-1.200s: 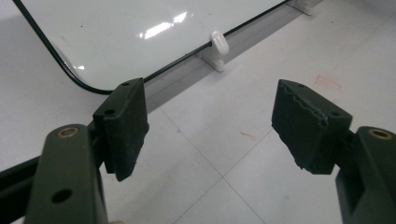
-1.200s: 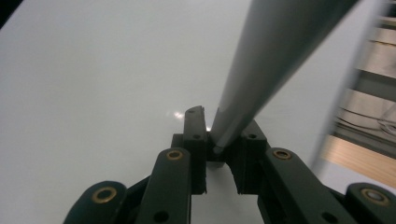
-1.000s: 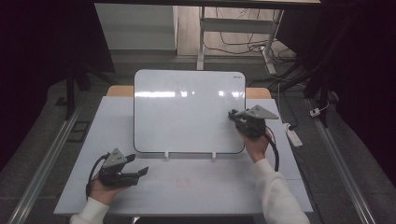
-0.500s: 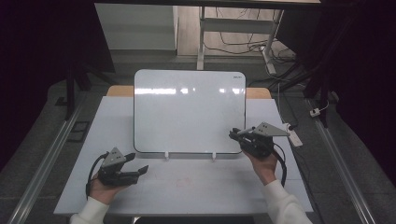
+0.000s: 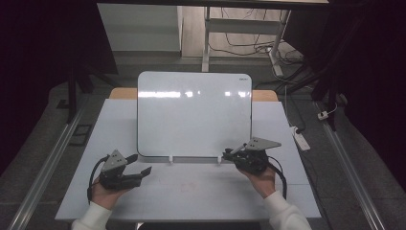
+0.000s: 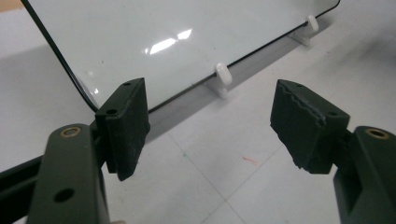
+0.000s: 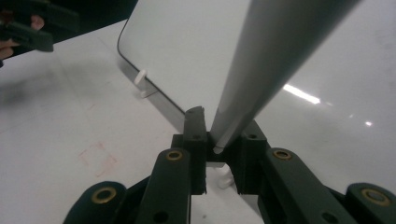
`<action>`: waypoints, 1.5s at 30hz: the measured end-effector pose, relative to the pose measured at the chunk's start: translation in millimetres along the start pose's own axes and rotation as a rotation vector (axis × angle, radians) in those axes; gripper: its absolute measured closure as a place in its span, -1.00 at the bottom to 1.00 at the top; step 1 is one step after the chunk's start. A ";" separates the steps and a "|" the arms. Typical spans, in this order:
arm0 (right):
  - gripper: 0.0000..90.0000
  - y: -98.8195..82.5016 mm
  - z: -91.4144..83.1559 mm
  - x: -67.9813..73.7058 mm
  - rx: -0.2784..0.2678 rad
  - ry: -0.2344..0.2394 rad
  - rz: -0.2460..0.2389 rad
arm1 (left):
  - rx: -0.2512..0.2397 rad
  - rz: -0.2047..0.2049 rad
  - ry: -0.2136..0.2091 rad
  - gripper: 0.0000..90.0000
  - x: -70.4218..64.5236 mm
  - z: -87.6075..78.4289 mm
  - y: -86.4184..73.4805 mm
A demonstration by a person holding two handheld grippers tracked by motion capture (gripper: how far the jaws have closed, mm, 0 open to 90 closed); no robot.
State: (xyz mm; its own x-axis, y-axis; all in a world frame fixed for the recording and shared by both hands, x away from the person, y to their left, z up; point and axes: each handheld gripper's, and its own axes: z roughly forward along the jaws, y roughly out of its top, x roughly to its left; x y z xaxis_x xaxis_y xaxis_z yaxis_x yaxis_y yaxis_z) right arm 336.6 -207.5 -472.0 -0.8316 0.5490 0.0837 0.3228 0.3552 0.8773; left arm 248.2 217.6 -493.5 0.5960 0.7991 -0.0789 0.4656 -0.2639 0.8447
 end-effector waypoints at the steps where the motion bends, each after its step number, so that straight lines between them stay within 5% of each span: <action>1: 0.73 -0.5 1.2 1.4 0.004 0.006 0.000 | -0.008 0.001 0.002 -0.36 -0.9 -0.2 1.2; 10: 0.73 -0.4 13.3 14.2 0.018 0.064 0.005 | -0.064 0.053 -0.020 -0.35 -21.7 6.7 25.4; 19: 0.73 0.2 23.1 24.3 0.018 0.103 0.019 | -0.055 0.124 -0.101 -0.34 -50.3 28.2 54.8; 32: 0.73 2.2 37.0 36.5 0.036 0.142 0.034 | -0.053 0.176 -0.186 -0.29 -81.5 51.2 84.6; 45: 0.72 1.4 49.1 46.1 0.052 0.185 0.058 | -0.062 0.261 -0.267 0.06 -110.4 75.6 102.0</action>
State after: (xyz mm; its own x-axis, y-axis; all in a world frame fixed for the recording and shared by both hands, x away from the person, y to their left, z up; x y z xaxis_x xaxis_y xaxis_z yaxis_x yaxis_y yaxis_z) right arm 320.9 -144.5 -490.1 -0.8782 0.4230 0.2234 0.3920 0.3685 0.8430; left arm 279.4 61.6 -438.7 0.8428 0.5380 0.0145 0.2400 -0.3998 0.8846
